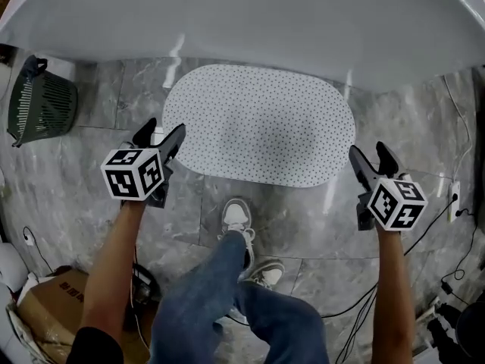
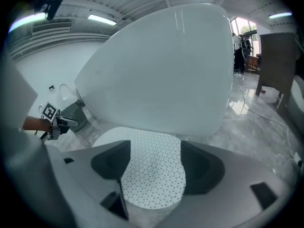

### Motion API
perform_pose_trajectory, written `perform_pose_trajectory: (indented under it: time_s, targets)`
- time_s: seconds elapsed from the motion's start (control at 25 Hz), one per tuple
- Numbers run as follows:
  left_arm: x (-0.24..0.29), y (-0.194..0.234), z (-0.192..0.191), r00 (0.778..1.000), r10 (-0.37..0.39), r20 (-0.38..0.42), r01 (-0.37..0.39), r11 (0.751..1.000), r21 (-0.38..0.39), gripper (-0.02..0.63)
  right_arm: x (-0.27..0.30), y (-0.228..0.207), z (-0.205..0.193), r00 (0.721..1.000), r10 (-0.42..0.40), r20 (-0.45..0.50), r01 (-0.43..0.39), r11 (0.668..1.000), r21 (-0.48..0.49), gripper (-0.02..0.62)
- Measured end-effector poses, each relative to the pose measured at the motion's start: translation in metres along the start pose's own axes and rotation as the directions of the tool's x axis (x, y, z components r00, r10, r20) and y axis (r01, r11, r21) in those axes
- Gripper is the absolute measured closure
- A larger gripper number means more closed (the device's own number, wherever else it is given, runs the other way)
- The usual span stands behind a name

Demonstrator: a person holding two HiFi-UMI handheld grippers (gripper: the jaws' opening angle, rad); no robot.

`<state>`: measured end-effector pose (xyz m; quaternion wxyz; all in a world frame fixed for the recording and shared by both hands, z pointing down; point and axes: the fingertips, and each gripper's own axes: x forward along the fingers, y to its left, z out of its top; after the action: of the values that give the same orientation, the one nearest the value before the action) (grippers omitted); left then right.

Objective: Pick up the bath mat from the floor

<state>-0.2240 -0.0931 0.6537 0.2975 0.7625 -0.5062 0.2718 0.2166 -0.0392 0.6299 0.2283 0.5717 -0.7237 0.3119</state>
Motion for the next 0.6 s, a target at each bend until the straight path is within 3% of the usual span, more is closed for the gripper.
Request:
perform_pose_trajectory:
  time_s: [0.6]
  targets:
    - [0.103,0.052,-0.062,1.000,0.009,-0.004,-0.009,1.000,-0.009,0.232,0.107,-0.049,-0.077,1.000,-0.021,-0.013,0.021,1.000,-0.008,0.239]
